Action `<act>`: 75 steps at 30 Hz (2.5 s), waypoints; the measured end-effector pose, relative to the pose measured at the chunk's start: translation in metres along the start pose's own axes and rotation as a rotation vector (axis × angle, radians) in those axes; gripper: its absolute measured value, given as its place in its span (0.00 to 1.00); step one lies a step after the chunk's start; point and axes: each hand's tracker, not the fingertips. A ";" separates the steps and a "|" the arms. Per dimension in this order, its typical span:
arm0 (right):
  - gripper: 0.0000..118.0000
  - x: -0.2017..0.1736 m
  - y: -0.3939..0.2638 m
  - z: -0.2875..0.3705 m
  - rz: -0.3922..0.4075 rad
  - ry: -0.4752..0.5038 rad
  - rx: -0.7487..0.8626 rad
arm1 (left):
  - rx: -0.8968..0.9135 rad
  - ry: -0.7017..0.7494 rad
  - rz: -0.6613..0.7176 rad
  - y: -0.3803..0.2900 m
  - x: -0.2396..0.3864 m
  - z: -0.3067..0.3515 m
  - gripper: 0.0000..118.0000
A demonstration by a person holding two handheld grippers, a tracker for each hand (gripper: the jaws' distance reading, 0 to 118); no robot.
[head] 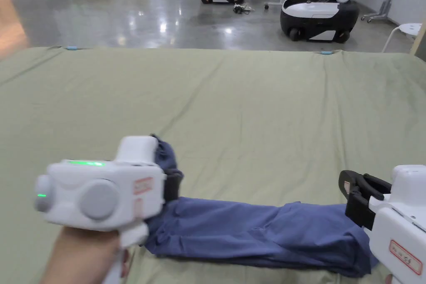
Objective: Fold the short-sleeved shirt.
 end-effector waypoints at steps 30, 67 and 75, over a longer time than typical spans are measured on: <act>0.03 0.034 -0.023 0.010 -0.047 -0.061 -0.081 | -0.155 -0.348 0.254 -0.064 0.080 -0.143 0.13; 0.03 0.029 0.013 0.020 -0.079 -0.099 -0.038 | -0.003 -0.194 0.663 -0.043 -0.147 -0.042 0.09; 0.03 0.027 0.003 0.015 -0.079 -0.071 -0.055 | 0.045 -0.075 0.168 -0.007 0.005 -0.037 0.09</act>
